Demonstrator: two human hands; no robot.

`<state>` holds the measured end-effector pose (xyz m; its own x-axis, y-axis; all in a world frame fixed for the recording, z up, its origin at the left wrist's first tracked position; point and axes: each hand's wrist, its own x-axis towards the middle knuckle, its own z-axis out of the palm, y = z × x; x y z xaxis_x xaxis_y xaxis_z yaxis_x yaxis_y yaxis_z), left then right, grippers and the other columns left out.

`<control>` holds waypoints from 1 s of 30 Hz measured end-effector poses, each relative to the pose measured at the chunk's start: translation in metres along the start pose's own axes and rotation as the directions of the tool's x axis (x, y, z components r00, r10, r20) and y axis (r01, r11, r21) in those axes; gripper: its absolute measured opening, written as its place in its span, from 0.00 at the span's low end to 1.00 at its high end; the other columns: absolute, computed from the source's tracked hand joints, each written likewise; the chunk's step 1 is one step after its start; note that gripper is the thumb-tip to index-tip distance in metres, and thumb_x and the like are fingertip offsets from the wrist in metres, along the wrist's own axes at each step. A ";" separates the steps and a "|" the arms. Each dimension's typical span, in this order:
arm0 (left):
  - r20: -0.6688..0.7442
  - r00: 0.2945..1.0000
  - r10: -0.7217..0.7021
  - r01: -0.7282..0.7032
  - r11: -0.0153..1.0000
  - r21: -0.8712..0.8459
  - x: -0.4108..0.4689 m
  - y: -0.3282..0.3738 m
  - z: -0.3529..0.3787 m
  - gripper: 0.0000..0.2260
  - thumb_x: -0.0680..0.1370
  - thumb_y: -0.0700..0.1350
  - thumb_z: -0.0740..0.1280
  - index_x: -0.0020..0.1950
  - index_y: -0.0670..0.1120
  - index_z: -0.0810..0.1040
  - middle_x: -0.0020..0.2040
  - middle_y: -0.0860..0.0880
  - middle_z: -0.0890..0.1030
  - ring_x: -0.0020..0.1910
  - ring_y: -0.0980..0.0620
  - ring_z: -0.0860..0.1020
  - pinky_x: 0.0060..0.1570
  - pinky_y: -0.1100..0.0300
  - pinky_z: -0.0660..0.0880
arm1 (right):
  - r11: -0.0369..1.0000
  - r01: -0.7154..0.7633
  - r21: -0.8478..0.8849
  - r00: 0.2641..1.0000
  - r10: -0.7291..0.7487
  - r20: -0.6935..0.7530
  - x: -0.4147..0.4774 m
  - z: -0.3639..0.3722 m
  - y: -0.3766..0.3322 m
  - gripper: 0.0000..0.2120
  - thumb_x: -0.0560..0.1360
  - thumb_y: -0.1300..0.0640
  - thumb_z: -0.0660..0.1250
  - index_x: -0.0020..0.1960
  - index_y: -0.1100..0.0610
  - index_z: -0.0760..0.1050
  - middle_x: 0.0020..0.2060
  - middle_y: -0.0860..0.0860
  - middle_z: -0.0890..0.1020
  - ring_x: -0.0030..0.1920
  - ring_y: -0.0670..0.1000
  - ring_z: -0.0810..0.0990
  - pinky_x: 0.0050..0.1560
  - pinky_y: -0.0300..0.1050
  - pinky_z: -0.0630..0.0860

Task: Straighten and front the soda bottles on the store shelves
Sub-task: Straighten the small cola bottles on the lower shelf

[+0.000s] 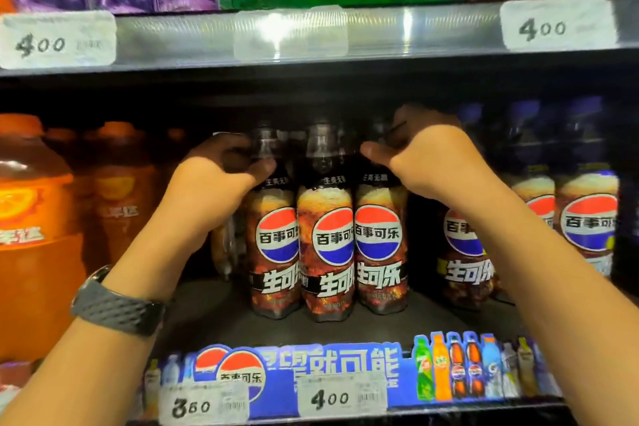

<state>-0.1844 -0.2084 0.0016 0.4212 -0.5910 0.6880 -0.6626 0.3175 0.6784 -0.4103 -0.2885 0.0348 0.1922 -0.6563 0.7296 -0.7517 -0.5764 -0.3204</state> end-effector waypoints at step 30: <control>0.095 0.991 -0.095 0.117 0.956 -0.268 0.001 0.006 0.013 0.16 0.73 0.46 0.72 0.61 0.46 0.78 0.54 0.49 0.82 0.53 0.48 0.81 0.55 0.47 0.78 | 0.884 0.462 -0.065 0.885 -0.465 -0.036 0.003 -0.004 -0.017 0.29 0.75 0.41 0.64 0.73 0.49 0.63 0.71 0.49 0.66 0.70 0.55 0.61 0.70 0.52 0.60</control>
<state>-0.1960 -0.2167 0.0034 0.4212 -0.6865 0.5928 -0.4184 0.4328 0.7985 -0.3994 -0.2787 0.0446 0.4967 -0.2948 0.8163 -0.6167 -0.7816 0.0930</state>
